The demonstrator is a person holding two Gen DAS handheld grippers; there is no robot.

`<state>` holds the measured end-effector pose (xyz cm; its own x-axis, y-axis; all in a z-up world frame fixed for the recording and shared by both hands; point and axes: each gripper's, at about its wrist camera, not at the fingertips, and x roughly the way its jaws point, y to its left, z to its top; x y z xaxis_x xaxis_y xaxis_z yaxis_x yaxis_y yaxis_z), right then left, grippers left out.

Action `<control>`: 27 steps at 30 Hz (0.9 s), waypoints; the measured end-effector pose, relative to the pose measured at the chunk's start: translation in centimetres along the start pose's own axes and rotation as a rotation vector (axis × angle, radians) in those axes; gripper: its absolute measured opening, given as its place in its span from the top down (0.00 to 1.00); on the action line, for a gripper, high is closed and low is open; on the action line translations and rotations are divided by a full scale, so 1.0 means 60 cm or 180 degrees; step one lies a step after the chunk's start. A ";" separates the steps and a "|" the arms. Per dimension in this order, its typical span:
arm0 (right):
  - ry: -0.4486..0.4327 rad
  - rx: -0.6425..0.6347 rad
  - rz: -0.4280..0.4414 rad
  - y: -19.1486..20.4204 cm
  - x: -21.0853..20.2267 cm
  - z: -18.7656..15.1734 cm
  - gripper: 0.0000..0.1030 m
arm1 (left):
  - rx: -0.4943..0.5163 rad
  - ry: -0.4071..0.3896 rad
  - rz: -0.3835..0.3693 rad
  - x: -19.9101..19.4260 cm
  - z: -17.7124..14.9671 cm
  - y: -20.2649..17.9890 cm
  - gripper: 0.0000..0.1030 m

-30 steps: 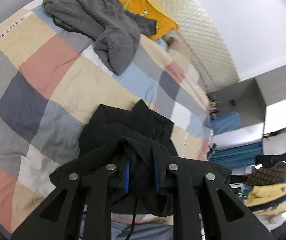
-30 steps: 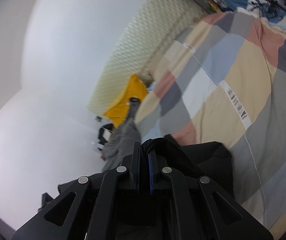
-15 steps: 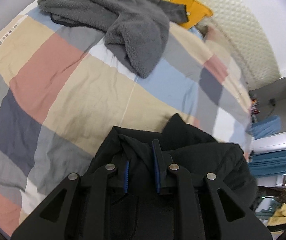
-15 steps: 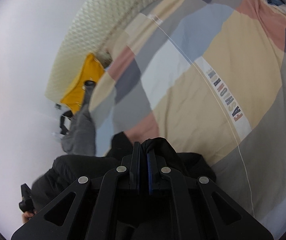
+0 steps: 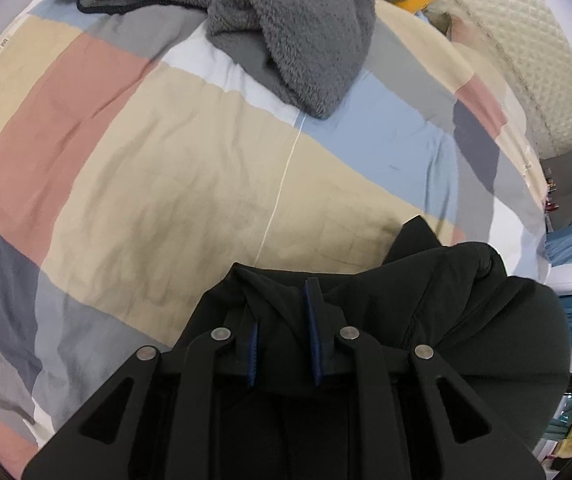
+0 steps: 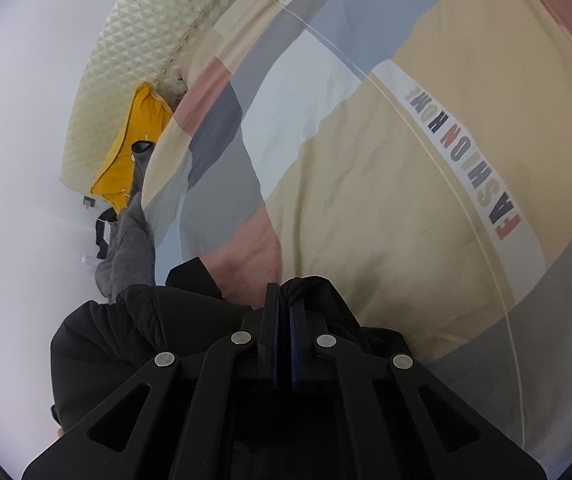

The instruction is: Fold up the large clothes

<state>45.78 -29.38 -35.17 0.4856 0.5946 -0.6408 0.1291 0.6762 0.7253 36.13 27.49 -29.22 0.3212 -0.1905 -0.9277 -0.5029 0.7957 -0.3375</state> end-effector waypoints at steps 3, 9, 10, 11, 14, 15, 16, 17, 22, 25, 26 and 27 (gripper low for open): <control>-0.0010 0.0017 0.0011 -0.001 0.001 0.000 1.00 | 0.0029 0.0020 0.0040 0.011 -0.001 -0.002 0.80; -0.0044 0.0001 -0.0070 0.011 -0.018 -0.013 0.98 | -0.0003 0.0016 -0.0099 -0.001 -0.009 0.010 0.80; -0.0051 0.0013 -0.0071 0.015 -0.024 -0.016 0.94 | -0.0021 0.0023 -0.0129 -0.007 -0.012 0.014 0.79; -0.0061 0.0006 -0.0084 0.019 -0.031 -0.018 0.94 | -0.0023 0.0023 -0.0146 -0.012 -0.013 0.014 0.79; -0.0104 -0.0155 -0.0161 0.046 -0.063 -0.032 0.92 | 0.0037 0.0032 -0.0221 -0.037 -0.024 0.017 0.75; -0.0113 -0.0186 -0.0173 0.051 -0.071 -0.034 0.89 | 0.0088 0.0046 -0.0240 -0.043 -0.028 0.017 0.75; -0.0137 -0.0227 -0.0177 0.059 -0.088 -0.039 0.81 | 0.0131 0.0052 -0.0253 -0.049 -0.030 0.018 0.73; -0.0153 -0.0237 -0.0168 0.061 -0.096 -0.041 0.75 | 0.0164 0.0054 -0.0282 -0.058 -0.034 0.021 0.71; -0.0390 -0.0322 -0.0146 0.082 -0.174 -0.048 0.44 | 0.0221 -0.0106 -0.0361 -0.115 -0.049 0.041 0.29; -0.0536 -0.0573 -0.0216 0.120 -0.216 -0.054 0.44 | 0.0513 -0.0492 -0.0109 -0.173 -0.060 0.032 0.21; -0.0601 -0.0669 -0.0241 0.134 -0.230 -0.057 0.44 | 0.0654 -0.0576 -0.0061 -0.191 -0.064 0.024 0.21; -0.0698 -0.0842 -0.0301 0.161 -0.249 -0.065 0.42 | 0.0832 -0.0703 -0.0004 -0.211 -0.074 0.011 0.21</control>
<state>36.42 -30.05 -19.57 0.6600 0.4357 -0.6120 -0.0319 0.8301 0.5566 28.20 27.88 -18.42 0.5021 -0.0851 -0.8606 -0.2888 0.9215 -0.2596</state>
